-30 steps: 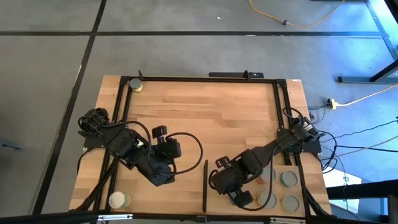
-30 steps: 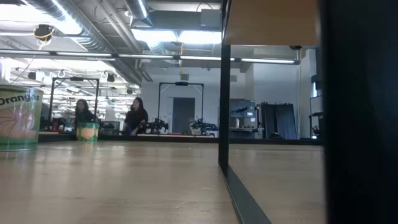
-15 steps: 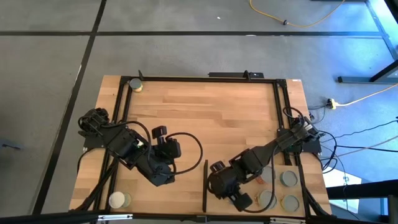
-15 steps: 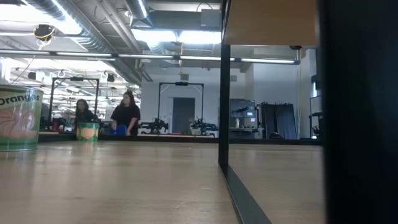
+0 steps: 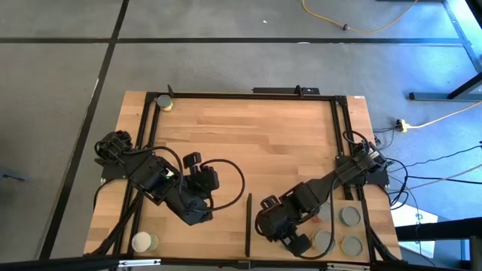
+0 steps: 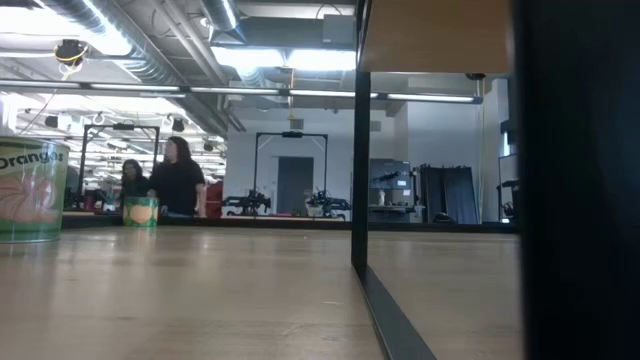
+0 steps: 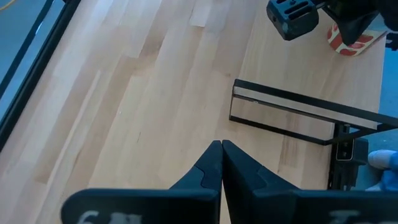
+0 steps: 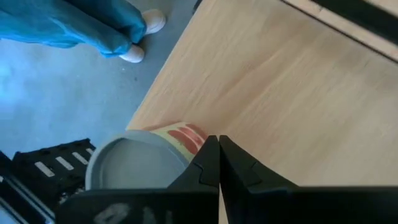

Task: Pick and place cans onto a shelf
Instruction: Put the canned diced tomato on the shelf, then put the canned peach on the shelf

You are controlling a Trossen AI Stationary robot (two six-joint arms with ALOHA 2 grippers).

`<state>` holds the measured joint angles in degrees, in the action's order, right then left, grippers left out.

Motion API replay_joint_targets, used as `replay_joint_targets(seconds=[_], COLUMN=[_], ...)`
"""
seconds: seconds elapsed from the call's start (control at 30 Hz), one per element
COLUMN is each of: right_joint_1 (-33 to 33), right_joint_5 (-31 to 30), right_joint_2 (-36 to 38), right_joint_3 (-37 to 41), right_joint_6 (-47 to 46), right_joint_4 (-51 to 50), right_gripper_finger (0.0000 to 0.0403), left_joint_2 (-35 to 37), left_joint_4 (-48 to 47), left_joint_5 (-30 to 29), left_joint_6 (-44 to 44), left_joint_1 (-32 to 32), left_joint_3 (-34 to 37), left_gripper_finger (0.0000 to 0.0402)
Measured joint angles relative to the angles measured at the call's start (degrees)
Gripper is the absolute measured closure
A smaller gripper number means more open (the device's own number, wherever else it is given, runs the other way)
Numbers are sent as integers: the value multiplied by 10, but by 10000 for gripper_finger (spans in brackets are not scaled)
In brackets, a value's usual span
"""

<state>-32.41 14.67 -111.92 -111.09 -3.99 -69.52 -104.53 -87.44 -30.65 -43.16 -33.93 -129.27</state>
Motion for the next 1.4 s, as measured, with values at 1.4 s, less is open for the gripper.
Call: replay_joint_targets(seconds=[1.4], right_joint_1=[-16], right_joint_5=[-25], right_joint_2=[-1], right_joint_3=[-47], right_joint_6=[99], right_joint_4=[7], right_gripper_finger=[403], left_joint_2=[0], left_joint_4=[-13], left_joint_5=[3], left_joint_6=[-19], left_joint_1=[0], left_joint_3=[0], left_gripper_finger=[402])
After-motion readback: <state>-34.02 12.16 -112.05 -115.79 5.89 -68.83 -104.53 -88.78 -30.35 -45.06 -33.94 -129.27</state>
